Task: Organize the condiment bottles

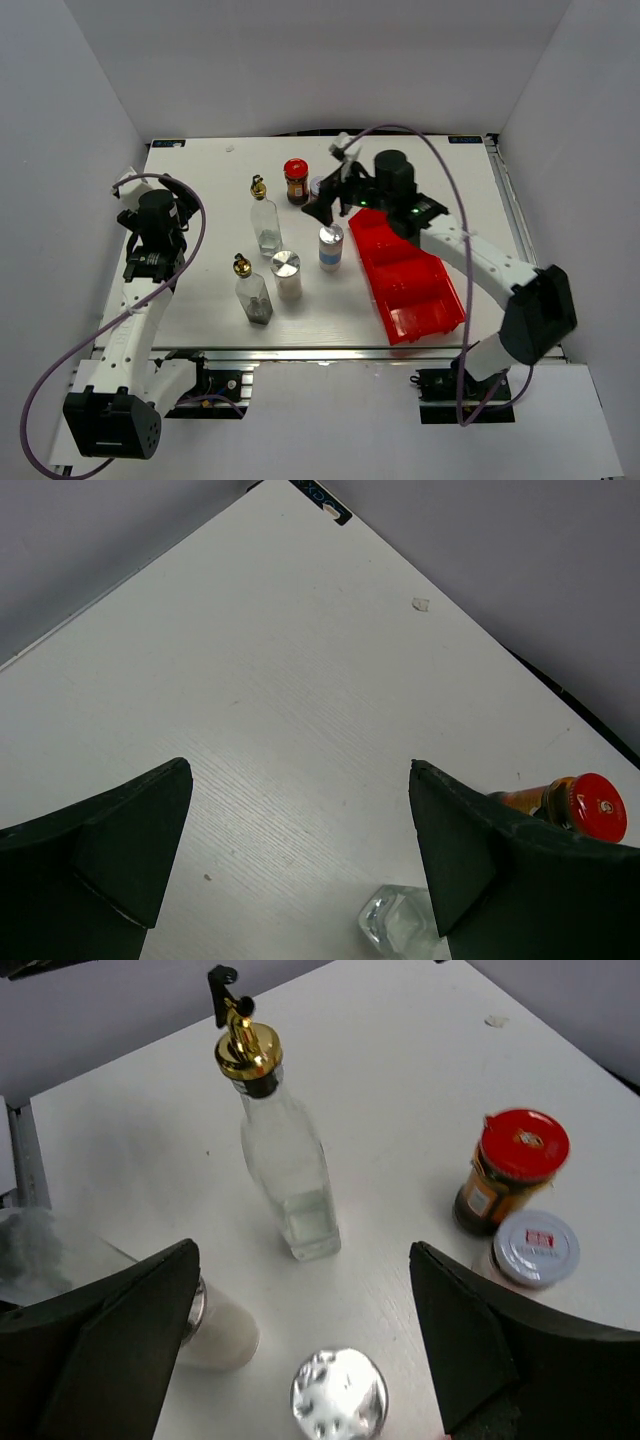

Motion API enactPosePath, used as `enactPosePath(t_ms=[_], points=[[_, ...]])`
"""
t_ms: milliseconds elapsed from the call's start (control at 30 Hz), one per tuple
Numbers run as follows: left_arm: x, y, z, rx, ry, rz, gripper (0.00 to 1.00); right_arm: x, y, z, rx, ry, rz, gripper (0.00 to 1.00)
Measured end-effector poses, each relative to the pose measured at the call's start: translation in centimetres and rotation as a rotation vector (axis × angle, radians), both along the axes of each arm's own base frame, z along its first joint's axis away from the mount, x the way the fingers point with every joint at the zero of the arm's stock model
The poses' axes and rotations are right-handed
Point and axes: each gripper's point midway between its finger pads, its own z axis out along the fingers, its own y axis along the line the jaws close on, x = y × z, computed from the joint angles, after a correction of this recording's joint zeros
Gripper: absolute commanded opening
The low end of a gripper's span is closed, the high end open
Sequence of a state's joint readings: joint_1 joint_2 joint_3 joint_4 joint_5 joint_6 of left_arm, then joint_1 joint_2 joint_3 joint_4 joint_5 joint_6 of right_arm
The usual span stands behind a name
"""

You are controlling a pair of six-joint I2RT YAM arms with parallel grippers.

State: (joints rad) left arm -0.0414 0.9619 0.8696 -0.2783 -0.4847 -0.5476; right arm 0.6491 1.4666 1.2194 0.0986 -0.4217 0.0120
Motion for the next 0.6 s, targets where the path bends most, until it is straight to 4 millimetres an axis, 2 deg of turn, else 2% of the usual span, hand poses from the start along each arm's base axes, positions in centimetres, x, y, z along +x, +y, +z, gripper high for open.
enactPosePath(t_ms=[133, 267, 367, 600], points=[[0.0, 0.1, -0.1, -0.006, -0.004, 0.008, 0.98, 1.1, 5.8, -1.1, -0.022, -0.06, 0.053, 0.89], [-0.1, 0.1, -0.3, -0.009, 0.0, 0.013, 0.98, 1.6, 10.3, -2.8, -0.042, -0.09, 0.099, 0.89], [0.0, 0.0, -0.3, -0.014, -0.005, 0.012, 0.98, 1.9, 12.2, -4.1, -0.051, -0.094, 0.118, 0.89], [0.5, -0.9, -0.8, -0.051, -0.021, -0.029, 0.98, 3.8, 14.0, -5.8, -0.036, -0.109, 0.101, 0.88]])
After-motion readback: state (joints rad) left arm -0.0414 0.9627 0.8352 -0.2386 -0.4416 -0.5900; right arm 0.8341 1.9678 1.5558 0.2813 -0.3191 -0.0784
